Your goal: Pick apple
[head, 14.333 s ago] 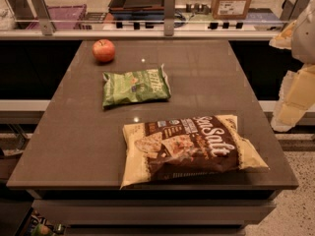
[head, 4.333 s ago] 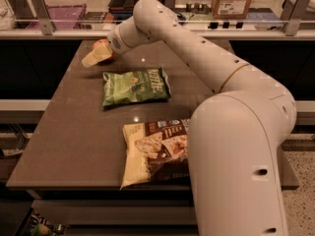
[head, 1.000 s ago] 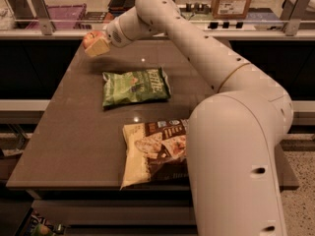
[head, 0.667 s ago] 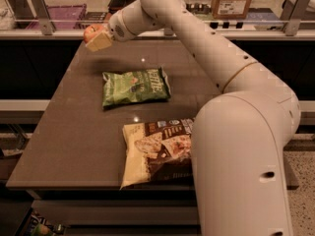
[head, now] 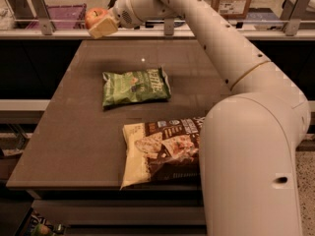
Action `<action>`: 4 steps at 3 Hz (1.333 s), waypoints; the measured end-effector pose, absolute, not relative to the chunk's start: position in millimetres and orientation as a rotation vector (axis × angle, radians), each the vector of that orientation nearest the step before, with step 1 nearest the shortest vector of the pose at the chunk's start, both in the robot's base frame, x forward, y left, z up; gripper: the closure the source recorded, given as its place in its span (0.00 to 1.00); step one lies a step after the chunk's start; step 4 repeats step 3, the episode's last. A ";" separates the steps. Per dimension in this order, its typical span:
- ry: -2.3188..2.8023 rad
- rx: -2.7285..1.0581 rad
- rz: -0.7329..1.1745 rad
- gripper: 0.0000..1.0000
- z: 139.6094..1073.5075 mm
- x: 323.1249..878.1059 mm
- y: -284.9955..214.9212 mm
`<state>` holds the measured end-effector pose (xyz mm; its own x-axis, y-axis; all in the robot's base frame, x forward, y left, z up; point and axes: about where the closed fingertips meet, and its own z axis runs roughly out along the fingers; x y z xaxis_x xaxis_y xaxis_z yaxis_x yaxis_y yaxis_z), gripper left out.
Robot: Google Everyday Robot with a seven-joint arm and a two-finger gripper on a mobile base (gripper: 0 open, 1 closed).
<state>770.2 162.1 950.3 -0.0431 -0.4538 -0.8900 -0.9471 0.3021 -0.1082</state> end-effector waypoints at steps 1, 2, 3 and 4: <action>1.590 -1.329 0.663 1.00 971.2 769.2 158.2; 1.527 -1.365 0.646 1.00 993.6 768.8 157.0; 1.527 -1.365 0.646 1.00 993.6 768.8 157.1; 1.527 -1.365 0.646 1.00 993.6 768.8 157.1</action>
Offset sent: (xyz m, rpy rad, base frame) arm 0.0038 -0.0143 0.0696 0.0048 -0.1530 0.0957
